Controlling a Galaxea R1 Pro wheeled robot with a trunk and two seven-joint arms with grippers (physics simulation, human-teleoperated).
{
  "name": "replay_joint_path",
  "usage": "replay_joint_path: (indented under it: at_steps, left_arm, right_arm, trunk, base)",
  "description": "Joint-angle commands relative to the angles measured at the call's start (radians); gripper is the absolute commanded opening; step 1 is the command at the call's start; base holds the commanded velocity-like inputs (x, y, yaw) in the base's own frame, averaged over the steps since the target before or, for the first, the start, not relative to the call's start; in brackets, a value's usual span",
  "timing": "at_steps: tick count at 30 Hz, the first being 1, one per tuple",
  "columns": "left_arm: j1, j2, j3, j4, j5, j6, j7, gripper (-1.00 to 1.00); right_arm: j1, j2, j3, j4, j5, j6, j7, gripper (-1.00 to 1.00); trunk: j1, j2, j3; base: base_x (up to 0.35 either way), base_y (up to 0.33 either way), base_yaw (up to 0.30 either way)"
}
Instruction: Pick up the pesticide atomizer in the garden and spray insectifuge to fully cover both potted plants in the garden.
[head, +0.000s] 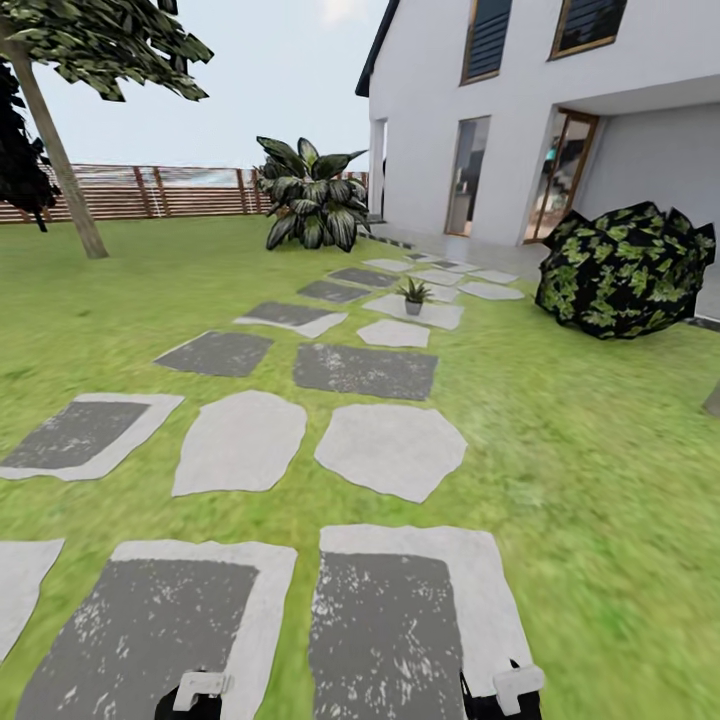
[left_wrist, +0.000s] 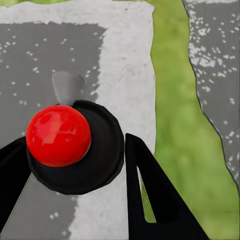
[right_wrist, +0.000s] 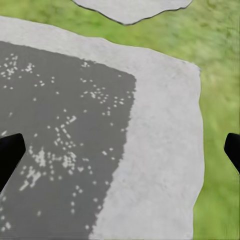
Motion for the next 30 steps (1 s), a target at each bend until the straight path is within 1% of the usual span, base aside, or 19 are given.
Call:
replay_joint_path:
  at_steps: [1, 30]
  left_arm:
    - [-0.001, 0.001, -0.008, 0.001, 0.010, -0.003, 0.000, -1.00]
    - [-0.001, 0.001, -0.008, 0.002, 0.011, -0.004, 0.000, -1.00]
  right_arm:
    - [0.000, 0.000, -0.008, 0.001, 0.011, -0.003, -0.004, 1.00]
    - [0.000, 0.000, -0.008, 0.001, 0.011, -0.003, -0.004, 1.00]
  trunk:
    - [0.000, 0.000, -0.001]
    - [0.000, 0.000, -0.001]
  base:
    - [0.339, 0.000, 0.000]
    - [0.339, 0.000, 0.000]
